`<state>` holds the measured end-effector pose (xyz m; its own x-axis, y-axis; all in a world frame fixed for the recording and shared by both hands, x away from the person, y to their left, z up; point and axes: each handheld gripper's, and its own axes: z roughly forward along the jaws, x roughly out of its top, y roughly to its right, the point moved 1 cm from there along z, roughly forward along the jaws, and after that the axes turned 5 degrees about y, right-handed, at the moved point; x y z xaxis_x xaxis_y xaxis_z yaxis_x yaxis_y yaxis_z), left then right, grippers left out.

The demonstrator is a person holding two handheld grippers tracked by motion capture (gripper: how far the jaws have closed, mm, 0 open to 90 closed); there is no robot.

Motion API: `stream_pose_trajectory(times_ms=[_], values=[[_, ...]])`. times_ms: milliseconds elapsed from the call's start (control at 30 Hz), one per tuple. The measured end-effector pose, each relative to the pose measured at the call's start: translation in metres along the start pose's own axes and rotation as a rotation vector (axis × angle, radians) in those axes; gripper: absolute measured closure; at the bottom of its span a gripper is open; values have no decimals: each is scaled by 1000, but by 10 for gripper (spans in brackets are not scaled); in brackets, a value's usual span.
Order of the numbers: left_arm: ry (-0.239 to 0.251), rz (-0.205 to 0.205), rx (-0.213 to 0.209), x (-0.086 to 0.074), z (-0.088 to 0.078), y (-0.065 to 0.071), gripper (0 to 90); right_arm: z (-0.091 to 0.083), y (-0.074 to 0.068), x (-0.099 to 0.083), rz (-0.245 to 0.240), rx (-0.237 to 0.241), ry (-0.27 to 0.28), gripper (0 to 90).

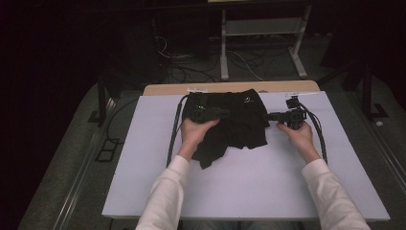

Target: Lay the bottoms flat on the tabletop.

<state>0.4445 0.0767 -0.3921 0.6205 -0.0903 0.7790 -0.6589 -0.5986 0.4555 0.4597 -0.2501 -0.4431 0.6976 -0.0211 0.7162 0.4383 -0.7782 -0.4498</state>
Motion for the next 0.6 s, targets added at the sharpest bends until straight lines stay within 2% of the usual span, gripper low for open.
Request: stream_pose_trajectory(times_ms=[233,367,467,600], values=[[-63,64,-74,-29,17,24,458,-11,-11,-9,-49,-7,-26,381],[-96,124,-83,-38,25,32,472,-16,-15,-14,-56,-7,-26,324],[-100,161,-92,-46,30,37,482,-18,-15,-18,-50,-6,-29,282],[-127,203,-72,-55,40,39,489,-19,-15,-23,-44,6,-51,238]])
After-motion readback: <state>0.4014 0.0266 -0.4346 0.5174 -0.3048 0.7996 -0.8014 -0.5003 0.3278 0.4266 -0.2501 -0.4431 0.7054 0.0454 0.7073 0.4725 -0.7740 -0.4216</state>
